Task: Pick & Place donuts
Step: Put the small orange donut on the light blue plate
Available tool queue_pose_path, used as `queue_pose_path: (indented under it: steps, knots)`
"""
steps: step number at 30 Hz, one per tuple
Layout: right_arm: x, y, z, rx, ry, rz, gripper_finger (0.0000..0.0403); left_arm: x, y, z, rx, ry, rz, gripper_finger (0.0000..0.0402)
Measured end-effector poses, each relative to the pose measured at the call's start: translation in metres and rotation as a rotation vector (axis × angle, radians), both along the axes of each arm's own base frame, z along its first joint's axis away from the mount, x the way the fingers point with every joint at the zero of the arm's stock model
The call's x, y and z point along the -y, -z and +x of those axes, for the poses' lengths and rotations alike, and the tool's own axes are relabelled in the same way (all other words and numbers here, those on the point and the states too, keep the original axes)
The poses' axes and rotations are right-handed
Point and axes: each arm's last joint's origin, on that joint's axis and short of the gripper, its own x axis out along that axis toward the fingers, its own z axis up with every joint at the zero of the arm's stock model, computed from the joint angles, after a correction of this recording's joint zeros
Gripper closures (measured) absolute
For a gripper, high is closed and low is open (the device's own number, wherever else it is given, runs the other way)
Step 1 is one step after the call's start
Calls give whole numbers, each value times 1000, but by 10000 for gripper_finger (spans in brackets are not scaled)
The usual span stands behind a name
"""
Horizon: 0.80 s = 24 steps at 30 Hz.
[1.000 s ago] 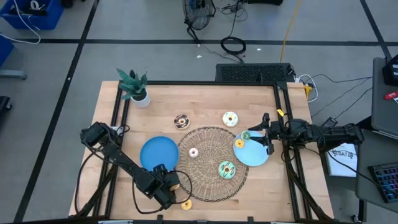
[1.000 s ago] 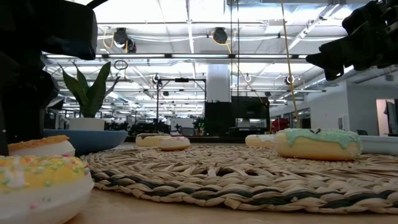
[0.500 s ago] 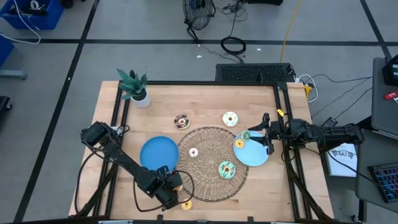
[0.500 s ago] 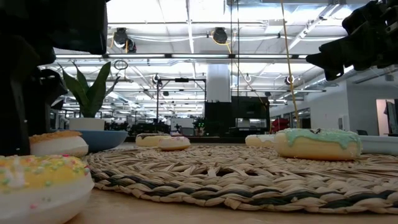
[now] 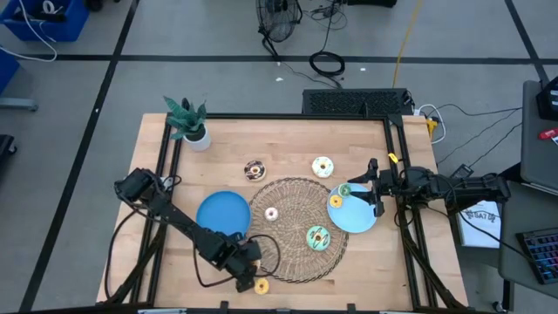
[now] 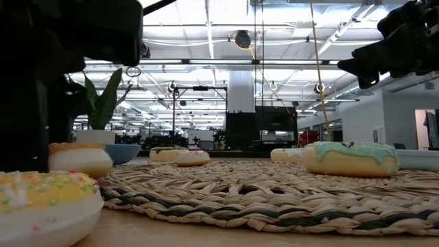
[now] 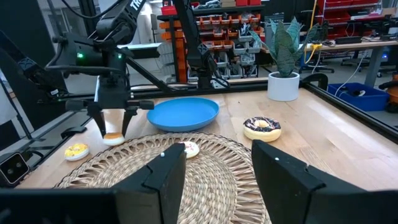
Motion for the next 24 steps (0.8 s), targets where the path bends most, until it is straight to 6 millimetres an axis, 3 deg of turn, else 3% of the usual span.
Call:
queue_pose_path:
  steps: [6, 14, 19, 24]
  knots:
    - [0, 0, 0, 0, 0, 0, 232, 2, -9, 4, 92, 28, 9, 227]
    - [0, 1, 0, -5, 0, 0, 232, -9, -45, 11, 320, 23, 110, 227]
    - [0, 1, 1, -9, 0, 0, 232, -32, -63, 23, 418, 6, 205, 227]
    - [0, 1, 1, -11, 0, 0, 232, -69, -69, 41, 433, 62, 258, 227]
